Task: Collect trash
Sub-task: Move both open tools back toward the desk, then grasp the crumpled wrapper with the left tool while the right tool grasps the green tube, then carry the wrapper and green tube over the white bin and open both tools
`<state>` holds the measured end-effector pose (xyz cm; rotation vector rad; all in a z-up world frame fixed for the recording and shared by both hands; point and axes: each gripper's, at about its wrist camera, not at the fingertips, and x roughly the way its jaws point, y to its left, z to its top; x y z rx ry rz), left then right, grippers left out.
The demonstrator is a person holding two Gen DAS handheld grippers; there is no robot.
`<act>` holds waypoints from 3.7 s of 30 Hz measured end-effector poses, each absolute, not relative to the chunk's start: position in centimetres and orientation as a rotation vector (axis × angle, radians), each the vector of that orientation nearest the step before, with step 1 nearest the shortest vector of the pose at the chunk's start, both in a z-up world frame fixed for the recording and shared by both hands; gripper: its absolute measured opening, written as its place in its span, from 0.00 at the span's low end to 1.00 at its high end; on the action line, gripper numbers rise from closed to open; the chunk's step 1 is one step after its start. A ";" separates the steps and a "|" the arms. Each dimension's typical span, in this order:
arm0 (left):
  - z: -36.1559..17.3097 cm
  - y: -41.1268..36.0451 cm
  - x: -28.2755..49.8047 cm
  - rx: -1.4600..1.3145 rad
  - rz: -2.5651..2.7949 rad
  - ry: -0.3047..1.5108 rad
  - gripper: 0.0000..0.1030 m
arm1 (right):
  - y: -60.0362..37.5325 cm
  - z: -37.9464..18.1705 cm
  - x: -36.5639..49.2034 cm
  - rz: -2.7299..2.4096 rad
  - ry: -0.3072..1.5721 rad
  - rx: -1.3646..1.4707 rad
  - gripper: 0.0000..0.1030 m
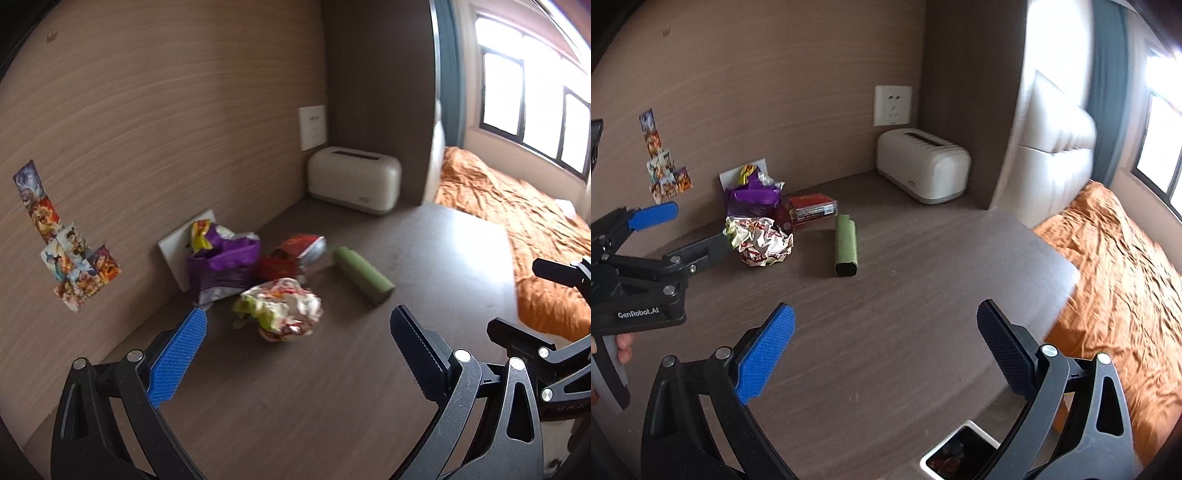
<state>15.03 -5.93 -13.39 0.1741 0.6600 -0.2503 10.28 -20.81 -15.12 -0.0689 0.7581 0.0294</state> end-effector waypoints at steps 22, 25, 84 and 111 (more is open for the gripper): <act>-20.4 -6.3 25.8 0.206 -0.110 0.868 0.95 | -19.5 -22.7 24.2 0.315 0.948 -0.116 0.72; -20.8 -6.0 26.0 0.161 -0.142 0.885 0.87 | -19.3 -23.4 24.4 0.315 0.963 -0.149 0.57; -17.5 -29.7 2.1 0.407 -0.829 0.827 0.54 | -36.4 -18.4 -4.9 -0.177 0.919 0.104 0.26; -50.3 -44.9 2.0 0.712 -1.035 1.151 0.54 | -49.9 -48.7 -7.3 -0.102 1.304 0.043 0.26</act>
